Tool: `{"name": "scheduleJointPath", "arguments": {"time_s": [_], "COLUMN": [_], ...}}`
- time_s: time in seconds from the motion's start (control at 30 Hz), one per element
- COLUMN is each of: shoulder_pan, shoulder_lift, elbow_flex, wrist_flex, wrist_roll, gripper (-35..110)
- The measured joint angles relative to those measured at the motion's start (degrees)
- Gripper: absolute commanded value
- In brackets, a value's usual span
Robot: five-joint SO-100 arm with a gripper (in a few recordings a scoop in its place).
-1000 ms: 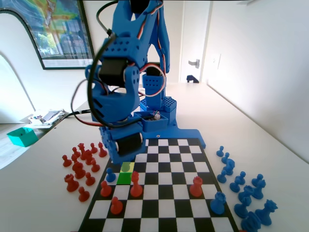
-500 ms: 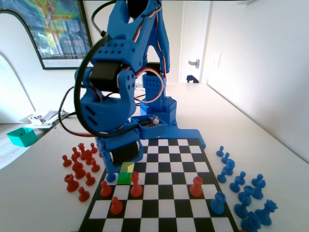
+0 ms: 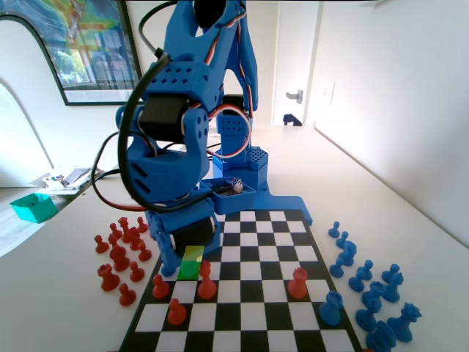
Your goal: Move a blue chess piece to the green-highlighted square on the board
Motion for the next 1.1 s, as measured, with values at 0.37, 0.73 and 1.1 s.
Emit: {"name": "scheduleJointPath", "arguments": {"time_s": [0.37,0.73,1.1], "shoulder_pan": [-0.53,-0.44,-4.83], "shoulder_lift": [0.0,4.66,15.21], "elbow_flex": [0.0,-0.09,-6.59], "wrist_flex": [2.72,11.43,27.33], "wrist_roll": [-1.05,-3.08,-5.71], "gripper": [13,13,9]}}
